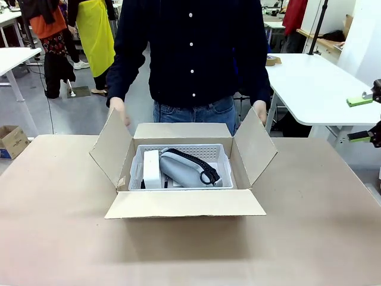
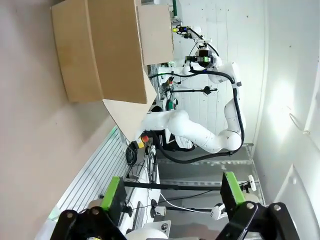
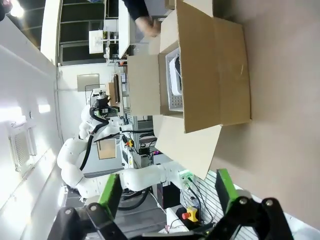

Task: Pack the gift set into the box.
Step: Press and hold the closed box until the human finishes sealing it.

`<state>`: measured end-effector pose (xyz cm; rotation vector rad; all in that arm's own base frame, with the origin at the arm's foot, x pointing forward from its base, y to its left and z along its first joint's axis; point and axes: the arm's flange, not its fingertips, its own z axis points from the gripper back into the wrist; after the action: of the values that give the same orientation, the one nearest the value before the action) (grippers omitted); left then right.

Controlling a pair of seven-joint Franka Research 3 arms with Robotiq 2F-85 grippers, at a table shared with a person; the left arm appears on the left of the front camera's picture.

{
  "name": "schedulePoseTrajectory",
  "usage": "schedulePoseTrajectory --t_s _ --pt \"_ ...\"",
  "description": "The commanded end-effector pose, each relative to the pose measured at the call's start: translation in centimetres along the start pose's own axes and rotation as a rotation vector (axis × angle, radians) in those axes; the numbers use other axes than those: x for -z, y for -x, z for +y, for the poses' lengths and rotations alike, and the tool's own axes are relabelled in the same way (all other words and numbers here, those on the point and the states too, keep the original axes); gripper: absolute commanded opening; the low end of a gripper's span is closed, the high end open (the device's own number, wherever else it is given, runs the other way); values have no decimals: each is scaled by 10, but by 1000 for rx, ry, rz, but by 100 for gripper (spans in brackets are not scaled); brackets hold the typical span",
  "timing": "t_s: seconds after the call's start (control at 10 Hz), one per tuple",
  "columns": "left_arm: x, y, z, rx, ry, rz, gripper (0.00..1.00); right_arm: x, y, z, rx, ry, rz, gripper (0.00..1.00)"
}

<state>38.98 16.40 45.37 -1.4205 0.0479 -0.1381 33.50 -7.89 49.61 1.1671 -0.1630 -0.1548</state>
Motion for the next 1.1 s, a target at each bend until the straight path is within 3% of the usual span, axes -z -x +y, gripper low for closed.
schedulePoseTrajectory --t_s 0.0,1.0 --pt "2 3 0 -11 -3 -3 100 1 1 -1 -12 -24 0 100" --pt "2 3 0 -11 -3 -3 100 1 1 -1 -12 -24 0 100"
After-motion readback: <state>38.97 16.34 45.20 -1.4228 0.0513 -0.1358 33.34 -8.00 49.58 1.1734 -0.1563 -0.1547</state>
